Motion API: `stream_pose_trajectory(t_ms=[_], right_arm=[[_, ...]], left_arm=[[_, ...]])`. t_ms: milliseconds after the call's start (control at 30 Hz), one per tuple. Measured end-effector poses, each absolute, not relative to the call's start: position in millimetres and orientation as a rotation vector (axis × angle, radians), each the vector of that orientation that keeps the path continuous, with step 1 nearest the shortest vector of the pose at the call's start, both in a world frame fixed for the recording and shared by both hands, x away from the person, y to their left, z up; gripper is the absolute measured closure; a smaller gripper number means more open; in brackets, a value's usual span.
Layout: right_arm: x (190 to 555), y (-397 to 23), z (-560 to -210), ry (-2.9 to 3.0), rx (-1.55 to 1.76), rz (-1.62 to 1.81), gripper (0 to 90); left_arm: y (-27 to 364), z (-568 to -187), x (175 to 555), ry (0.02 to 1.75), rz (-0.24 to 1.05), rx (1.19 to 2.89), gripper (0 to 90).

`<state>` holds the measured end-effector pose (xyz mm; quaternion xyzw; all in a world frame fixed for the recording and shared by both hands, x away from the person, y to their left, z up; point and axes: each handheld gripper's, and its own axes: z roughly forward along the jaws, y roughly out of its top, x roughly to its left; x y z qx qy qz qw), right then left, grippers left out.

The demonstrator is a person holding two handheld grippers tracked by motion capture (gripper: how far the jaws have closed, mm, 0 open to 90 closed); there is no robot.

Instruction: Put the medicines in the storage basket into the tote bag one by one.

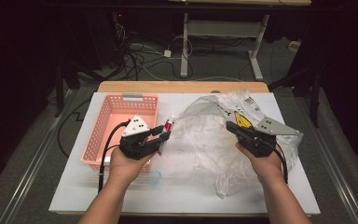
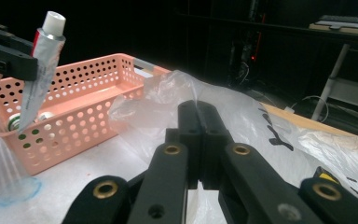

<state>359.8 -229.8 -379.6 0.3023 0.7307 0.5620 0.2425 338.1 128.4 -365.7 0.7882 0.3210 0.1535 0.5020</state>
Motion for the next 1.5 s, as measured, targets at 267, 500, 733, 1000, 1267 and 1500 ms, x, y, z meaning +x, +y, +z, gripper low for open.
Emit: stream_pose_trajectory(t_ms=[267,500,733,1000,1267,1500], right_arm=[[359.8,-229.5,-379.7,1.999,0.83,1.537,90.0],[359.8,-228.5,-380.3,2.005,0.822,1.531,90.0],[358.9,-227.2,-380.6,2.009,0.813,1.532,90.0],[356.5,-224.1,-377.8,2.006,0.793,1.545,90.0],[354.3,-223.3,-375.4,2.003,0.788,1.559,90.0],[352.6,-224.7,-373.1,1.996,0.787,1.571,90.0]], left_arm=[[112.7,-371.0,334.0,0.726,0.346,1.921,66.2],[99.3,-380.9,332.1,0.702,0.327,1.932,66.2],[84.5,-388.4,334.5,0.684,0.312,1.961,66.2],[64.7,-390.8,340.5,0.661,0.303,1.978,66.1],[43.9,-400.1,347.5,0.656,0.294,2.0,66.2],[28.8,-411.3,355.3,0.666,0.282,2.019,66.2]])
